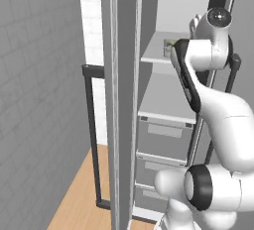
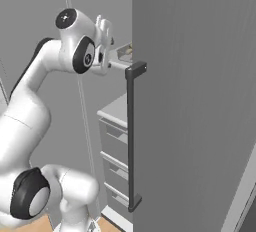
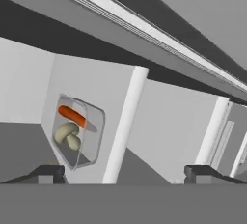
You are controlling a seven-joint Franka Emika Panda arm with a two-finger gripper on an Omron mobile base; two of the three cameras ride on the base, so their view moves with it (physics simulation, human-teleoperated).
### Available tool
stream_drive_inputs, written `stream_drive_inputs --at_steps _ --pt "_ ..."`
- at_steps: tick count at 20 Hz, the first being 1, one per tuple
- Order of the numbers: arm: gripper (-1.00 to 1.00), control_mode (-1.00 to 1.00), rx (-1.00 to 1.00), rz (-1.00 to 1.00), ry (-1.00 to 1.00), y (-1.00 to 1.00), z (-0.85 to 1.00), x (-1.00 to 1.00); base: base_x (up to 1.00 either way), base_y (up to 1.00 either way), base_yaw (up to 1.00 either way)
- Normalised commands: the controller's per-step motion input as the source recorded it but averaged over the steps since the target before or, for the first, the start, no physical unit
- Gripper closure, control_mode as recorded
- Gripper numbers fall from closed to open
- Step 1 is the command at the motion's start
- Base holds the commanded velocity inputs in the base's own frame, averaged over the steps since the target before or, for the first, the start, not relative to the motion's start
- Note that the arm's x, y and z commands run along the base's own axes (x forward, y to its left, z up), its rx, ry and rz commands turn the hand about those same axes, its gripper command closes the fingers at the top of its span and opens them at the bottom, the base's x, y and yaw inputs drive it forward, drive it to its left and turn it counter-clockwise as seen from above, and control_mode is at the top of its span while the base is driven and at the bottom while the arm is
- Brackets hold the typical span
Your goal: Take the meat container that has the chicken drumstick and place it on the second highest rack of the freezer. Then take the vegetable container that has the carrot and mushroom and place it on the highest rack of the freezer.
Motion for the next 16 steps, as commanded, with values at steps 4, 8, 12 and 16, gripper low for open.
stream_drive_inputs --at_steps 4,8,12,16 --pt "-1.0 -1.0 0.01 -0.04 0.02 0.66 -0.49 -1.0 0.0 0.0 0.0" --pt "-1.0 -1.0 0.04 0.0 0.01 0.24 -0.51 -1.0 0.0 0.0 0.0" --pt "-1.0 -1.0 0.12 0.0 0.01 0.0 -0.57 -1.0 0.0 0.0 0.0" --pt "-1.0 -1.0 0.15 -0.02 0.02 -0.03 -0.61 -1.0 0.0 0.0 0.0"
